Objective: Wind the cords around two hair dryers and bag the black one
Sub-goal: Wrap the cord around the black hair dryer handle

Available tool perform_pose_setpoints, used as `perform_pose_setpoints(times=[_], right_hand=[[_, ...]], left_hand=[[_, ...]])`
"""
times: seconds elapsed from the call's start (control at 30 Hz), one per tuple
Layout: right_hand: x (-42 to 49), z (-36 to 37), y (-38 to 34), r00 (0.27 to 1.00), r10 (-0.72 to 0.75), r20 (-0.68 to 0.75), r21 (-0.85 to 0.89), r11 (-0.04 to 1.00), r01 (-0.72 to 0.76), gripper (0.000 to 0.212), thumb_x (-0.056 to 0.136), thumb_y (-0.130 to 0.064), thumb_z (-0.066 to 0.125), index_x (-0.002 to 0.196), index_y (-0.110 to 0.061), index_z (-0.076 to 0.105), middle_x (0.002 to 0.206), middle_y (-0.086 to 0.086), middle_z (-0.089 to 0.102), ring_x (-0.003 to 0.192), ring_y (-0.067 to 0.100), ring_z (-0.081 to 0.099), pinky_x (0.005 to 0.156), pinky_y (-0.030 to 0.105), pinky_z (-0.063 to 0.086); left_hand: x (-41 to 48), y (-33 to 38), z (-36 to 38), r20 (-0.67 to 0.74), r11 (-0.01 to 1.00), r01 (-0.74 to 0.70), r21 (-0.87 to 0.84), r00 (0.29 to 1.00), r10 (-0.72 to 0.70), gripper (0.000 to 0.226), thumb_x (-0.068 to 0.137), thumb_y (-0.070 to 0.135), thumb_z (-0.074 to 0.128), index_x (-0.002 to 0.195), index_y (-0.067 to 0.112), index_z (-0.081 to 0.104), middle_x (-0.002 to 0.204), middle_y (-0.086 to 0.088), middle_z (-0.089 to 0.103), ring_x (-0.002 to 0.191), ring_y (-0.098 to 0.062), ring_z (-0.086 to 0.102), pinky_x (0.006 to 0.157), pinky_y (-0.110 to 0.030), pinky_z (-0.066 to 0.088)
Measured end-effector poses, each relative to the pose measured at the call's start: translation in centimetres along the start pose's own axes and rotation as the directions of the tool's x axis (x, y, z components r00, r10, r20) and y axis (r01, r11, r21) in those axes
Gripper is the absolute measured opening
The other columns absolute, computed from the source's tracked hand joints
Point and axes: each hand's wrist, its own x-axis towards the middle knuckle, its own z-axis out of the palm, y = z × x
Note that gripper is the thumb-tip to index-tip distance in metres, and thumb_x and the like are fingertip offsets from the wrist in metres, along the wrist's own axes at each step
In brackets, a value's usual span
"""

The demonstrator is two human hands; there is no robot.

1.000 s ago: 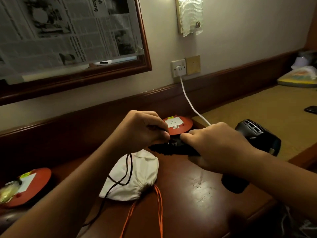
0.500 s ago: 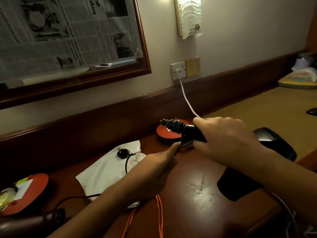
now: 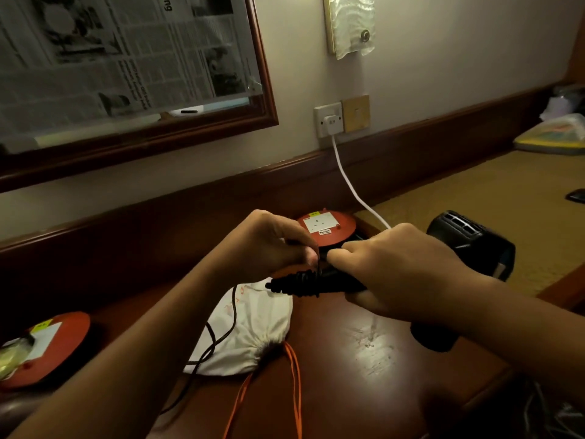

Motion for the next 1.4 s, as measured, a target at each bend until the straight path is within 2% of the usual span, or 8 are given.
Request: perform_pose_setpoints(times=[0.17,0.3,0.5,0.77,0.93,1.17,1.3,1.4], right_hand=[[-0.8,-0.8,0.6,0.993,0.085,-0.084,0.124,0.99,-0.074,0.028,0.078,-0.053,0.054,0.093,-0.03,0.053,0.069,-0.012,0.058,0.049,0.005,0.034,0.046,0.021,0.02],[-1.5,-0.5,0.6,0.967,0.226,-0.115,0.239,0.951,-0.194,0.025,0.075,-0.052,0.054,0.089,-0.032,0.05,0.066,-0.014,0.053,0.05,0.007,0.043,0.046,0.02,0.02],[-0.6,0.3,0.8,0.931,0.359,-0.073,0.186,0.922,-0.341,0.027,0.083,-0.052,0.056,0.084,-0.033,0.036,0.067,-0.012,0.044,0.055,0.011,0.042,0.045,0.024,0.022],[0.5,1.8,-0.8,0.928,0.334,0.164,0.149,0.922,-0.358,0.03,0.09,-0.046,0.06,0.113,-0.03,0.049,0.089,-0.006,0.061,0.078,0.018,0.06,0.061,0.03,0.043],[0.4,1.0,-0.8,0.98,0.19,0.053,0.106,0.975,-0.195,0.034,0.092,-0.046,0.056,0.122,-0.031,0.05,0.095,-0.004,0.067,0.079,0.018,0.064,0.06,0.029,0.041],[-0.3,1.0,0.6,0.997,0.075,-0.026,-0.055,0.996,-0.076,0.027,0.08,-0.027,0.07,0.101,-0.025,0.054,0.073,-0.006,0.058,0.053,0.015,0.053,0.045,0.024,0.017],[-0.6,0.7,0.7,0.989,0.065,-0.132,-0.033,0.997,-0.07,0.015,0.084,-0.02,0.065,0.095,-0.019,0.054,0.072,-0.002,0.055,0.055,0.018,0.049,0.047,0.033,0.04],[-0.8,0.2,-0.1,0.98,0.005,-0.197,-0.002,1.0,-0.005,0.012,0.089,-0.022,0.052,0.1,-0.016,0.053,0.079,0.002,0.056,0.063,0.021,0.052,0.053,0.038,0.046]], left_hand=[[-0.9,-0.4,1.6,0.081,0.93,0.095,-0.355,0.994,-0.071,0.031,0.097,0.029,0.06,0.108,0.005,0.076,0.094,-0.011,0.078,0.085,-0.027,0.075,0.074,-0.036,0.06],[-3.0,-0.7,4.3,0.018,0.982,0.186,-0.042,0.982,-0.185,0.024,0.103,0.025,0.05,0.097,0.012,0.069,0.073,0.011,0.062,0.066,-0.004,0.059,0.062,-0.027,0.047],[-5.1,2.3,7.1,0.081,0.924,0.199,0.326,0.968,-0.237,0.044,0.108,0.038,0.032,0.151,0.029,0.026,0.08,0.006,0.054,0.068,-0.013,0.051,0.06,-0.031,0.038],[-4.1,3.4,2.3,-0.006,0.817,-0.141,0.559,0.985,0.174,0.032,0.097,0.043,0.049,0.099,0.022,0.073,0.084,0.006,0.073,0.065,-0.016,0.068,0.049,-0.036,0.054],[-2.2,2.0,-0.1,0.049,0.927,-0.127,0.352,0.992,0.117,0.029,0.086,0.023,0.071,0.115,0.019,0.074,0.112,0.002,0.073,0.095,-0.013,0.072,0.074,-0.031,0.06],[-1.6,1.6,-0.4,0.139,0.999,0.048,-0.004,0.989,-0.047,0.016,0.093,0.012,0.07,0.108,0.011,0.077,0.092,0.0,0.078,0.081,-0.011,0.074,0.067,-0.026,0.059],[-0.9,1.1,-1.7,0.276,0.941,0.177,-0.288,0.956,-0.095,0.023,0.093,0.018,0.071,0.096,-0.005,0.074,0.084,-0.032,0.068,0.075,-0.051,0.064,0.065,-0.052,0.051],[-0.7,-0.7,-1.6,0.384,0.765,0.323,-0.558,0.917,-0.107,0.041,0.081,0.031,0.082,0.084,-0.009,0.07,0.077,-0.045,0.056,0.065,-0.048,0.053,0.061,-0.045,0.04]])
